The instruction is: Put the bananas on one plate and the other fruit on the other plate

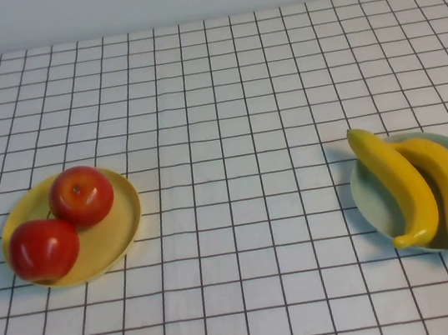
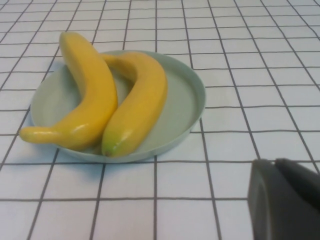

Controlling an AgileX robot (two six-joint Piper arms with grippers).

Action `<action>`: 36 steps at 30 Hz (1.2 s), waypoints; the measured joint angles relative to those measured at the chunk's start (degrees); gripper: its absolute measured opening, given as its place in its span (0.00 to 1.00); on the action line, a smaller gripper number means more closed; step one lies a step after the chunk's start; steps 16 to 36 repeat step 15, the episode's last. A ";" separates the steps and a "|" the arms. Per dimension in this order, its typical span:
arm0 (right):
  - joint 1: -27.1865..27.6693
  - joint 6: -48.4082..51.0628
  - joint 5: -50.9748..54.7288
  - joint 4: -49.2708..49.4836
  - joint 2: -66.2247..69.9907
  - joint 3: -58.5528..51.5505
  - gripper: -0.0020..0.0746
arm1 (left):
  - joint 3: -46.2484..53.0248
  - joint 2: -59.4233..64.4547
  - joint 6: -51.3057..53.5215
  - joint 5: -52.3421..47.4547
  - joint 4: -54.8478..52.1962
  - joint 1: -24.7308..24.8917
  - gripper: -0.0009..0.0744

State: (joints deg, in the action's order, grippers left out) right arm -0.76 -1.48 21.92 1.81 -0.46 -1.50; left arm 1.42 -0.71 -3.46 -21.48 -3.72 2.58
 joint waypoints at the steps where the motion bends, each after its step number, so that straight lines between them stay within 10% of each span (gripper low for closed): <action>1: -0.43 0.00 0.00 0.00 0.00 0.00 0.01 | 0.00 0.00 0.00 0.00 0.00 0.00 0.01; 36: -1.20 0.00 0.00 1.46 0.00 0.00 0.01 | 0.00 0.00 0.00 0.00 0.00 0.00 0.01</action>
